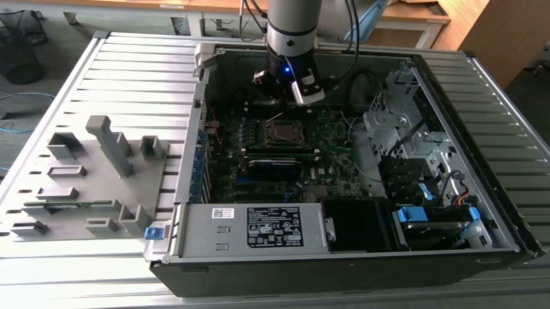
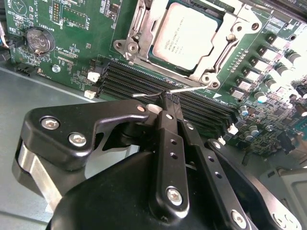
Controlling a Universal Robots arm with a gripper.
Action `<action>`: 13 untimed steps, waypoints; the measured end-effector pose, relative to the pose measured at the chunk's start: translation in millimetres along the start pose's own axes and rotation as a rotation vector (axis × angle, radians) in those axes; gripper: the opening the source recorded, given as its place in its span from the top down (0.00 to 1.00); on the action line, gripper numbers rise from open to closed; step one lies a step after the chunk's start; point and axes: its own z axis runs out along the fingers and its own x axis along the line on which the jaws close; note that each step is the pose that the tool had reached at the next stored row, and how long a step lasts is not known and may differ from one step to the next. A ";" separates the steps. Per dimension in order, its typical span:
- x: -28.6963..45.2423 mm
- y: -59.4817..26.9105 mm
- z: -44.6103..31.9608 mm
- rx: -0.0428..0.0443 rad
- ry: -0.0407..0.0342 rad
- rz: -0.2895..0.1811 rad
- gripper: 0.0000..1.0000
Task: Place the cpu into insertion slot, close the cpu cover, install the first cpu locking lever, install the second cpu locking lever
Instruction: 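Install the first cpu locking lever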
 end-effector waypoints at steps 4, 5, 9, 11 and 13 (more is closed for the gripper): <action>0.0 -0.1 1.1 0.0001 -0.0004 0.000 0.89; 0.0 -0.3 1.7 0.0004 -0.0003 0.000 0.89; -0.3 -0.6 3.6 0.0006 -0.0003 0.000 0.89; -1.1 -0.6 4.0 0.0009 -0.0002 0.000 0.89; -2.1 -0.5 4.4 0.0009 -0.0002 0.000 0.89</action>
